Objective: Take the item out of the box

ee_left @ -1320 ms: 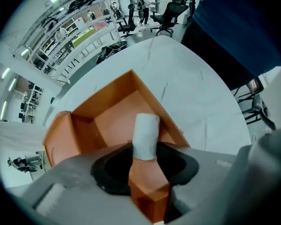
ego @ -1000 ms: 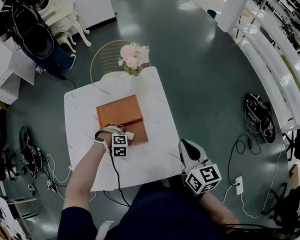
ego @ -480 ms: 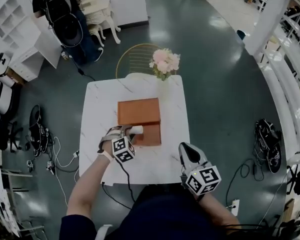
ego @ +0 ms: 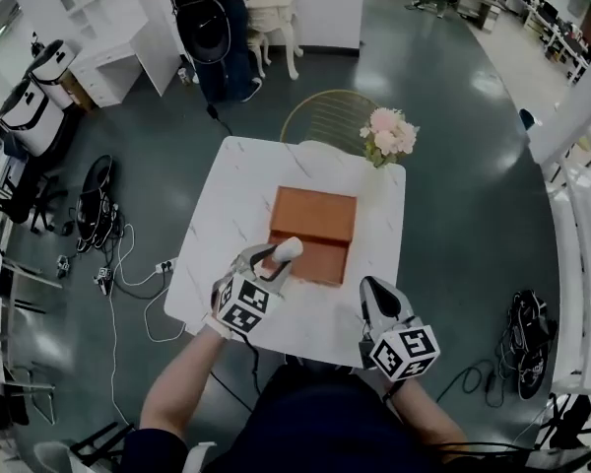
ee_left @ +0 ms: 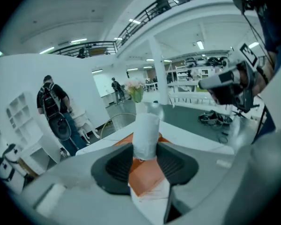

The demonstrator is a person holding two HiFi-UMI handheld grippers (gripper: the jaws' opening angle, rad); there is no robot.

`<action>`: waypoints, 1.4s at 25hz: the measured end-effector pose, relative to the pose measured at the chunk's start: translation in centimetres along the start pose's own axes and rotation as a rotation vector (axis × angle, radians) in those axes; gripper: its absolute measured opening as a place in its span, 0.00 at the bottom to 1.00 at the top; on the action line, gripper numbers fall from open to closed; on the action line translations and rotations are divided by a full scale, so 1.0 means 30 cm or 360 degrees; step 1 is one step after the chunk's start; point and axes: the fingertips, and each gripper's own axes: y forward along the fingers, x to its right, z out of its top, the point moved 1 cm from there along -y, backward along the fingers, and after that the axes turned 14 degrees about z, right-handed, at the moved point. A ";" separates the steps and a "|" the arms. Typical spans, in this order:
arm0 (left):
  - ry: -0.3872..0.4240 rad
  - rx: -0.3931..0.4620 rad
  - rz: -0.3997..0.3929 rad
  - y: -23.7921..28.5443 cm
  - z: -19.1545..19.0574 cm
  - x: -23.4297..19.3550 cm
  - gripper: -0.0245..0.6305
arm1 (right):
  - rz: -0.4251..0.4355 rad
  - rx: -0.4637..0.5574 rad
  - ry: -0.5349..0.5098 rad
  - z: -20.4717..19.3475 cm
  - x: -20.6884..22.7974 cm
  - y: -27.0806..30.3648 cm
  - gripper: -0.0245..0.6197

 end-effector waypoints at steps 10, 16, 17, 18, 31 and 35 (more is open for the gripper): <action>-0.0705 0.0241 0.0299 -0.291 0.068 -0.125 0.29 | 0.0062 0.0029 -0.0070 0.063 -0.059 0.089 0.04; -0.0836 0.0443 0.0384 -0.376 0.123 -0.106 0.29 | 0.0069 0.0126 -0.0158 0.126 -0.082 0.087 0.04; -0.0851 0.0458 0.0436 -0.387 0.120 -0.129 0.29 | 0.0070 0.0145 -0.0190 0.139 -0.090 0.080 0.04; -0.0878 0.0471 0.0487 -0.400 0.114 -0.156 0.29 | 0.0066 0.0158 -0.0225 0.150 -0.098 0.073 0.04; -0.0878 0.0497 0.0554 -0.387 0.032 -0.176 0.29 | -0.0031 0.0179 -0.0399 0.163 -0.086 0.020 0.04; -0.0889 0.0493 0.0542 -0.388 0.011 -0.176 0.29 | -0.0050 0.0165 -0.0394 0.149 -0.085 0.020 0.04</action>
